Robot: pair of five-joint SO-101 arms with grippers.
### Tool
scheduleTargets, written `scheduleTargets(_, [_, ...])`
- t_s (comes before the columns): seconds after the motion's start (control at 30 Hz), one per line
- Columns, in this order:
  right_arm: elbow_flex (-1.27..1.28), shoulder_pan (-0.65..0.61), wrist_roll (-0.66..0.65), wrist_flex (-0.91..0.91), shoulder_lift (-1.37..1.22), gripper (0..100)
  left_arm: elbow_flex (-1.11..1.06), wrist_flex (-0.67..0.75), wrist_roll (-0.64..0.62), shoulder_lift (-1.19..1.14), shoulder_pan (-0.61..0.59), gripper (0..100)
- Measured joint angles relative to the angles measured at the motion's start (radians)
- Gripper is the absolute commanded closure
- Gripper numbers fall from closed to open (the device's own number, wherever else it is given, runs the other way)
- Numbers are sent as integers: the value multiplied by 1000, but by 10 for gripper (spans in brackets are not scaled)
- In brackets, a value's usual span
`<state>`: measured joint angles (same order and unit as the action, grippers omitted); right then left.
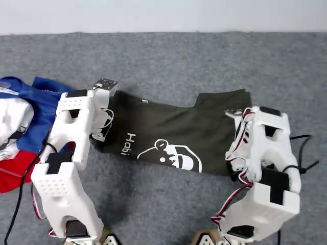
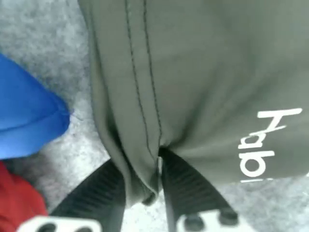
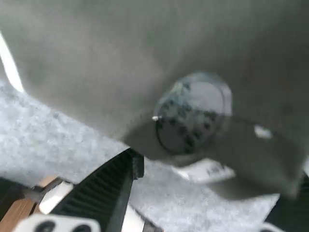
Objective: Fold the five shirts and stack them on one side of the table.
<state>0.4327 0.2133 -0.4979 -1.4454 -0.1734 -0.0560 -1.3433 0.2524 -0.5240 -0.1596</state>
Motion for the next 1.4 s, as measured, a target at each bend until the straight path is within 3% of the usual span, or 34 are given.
scheduleTargets(0.13, [74, -44, 0, 115, 0, 627, 0, 0, 0, 0, 0, 987])
scheduleTargets(0.37, [107, -69, 5, 213, 35, 998, 0, 0, 0, 0, 0, 987])
scheduleTargets(0.47, [100, -68, 5, 229, 49, 946, 0, 0, 0, 0, 0, 987])
scheduleTargets(0.6, [100, -69, 5, 230, 52, 989, 0, 0, 0, 0, 0, 987])
scheduleTargets(0.93, [107, -68, 5, 209, 51, 990, 8, -15, 0, 0, 0, 987])
scheduleTargets(1.17, [86, 68, -37, 68, 178, 990, 26, -112, 43, 5, 0, 987])
scheduleTargets(1.4, [180, 89, -78, 14, 267, 990, 12, -183, 75, 32, -6, 987])
